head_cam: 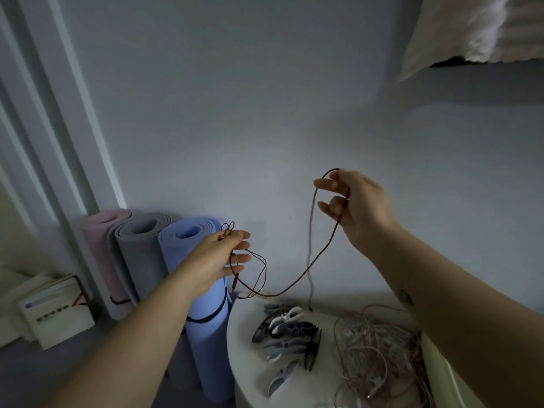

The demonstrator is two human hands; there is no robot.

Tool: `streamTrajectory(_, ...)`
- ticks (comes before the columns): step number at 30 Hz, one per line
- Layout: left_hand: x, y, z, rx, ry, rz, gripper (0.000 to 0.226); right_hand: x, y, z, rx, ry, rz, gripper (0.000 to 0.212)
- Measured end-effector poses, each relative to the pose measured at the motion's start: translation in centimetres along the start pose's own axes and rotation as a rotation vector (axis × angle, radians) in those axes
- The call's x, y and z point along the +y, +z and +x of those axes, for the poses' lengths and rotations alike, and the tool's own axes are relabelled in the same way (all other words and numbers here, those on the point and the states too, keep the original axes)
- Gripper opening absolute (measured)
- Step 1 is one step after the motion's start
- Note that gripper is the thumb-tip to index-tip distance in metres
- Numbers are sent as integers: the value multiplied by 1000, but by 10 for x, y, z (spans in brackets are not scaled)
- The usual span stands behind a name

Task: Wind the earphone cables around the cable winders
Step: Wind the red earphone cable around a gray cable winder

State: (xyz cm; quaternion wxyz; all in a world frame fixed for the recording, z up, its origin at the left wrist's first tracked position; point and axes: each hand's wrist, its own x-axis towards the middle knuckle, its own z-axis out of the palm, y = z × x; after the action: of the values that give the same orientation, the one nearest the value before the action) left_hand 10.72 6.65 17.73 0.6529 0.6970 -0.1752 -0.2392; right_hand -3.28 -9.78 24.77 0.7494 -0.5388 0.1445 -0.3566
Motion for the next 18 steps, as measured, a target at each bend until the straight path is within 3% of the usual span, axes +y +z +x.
streamTrajectory(6,-15,7,-1,-1,-51,42,14,18,-19,1,128,29,-53,19)
streamTrajectory(11,-25,19,0,11,-100,111,13,41,-49,10,208,14,-453,23)
streamTrajectory(14,-26,27,1,-17,-121,42,9,56,-65,17,159,144,-574,25)
streamTrajectory(18,-28,38,-2,-83,-182,-125,12,84,-87,24,31,313,-925,22)
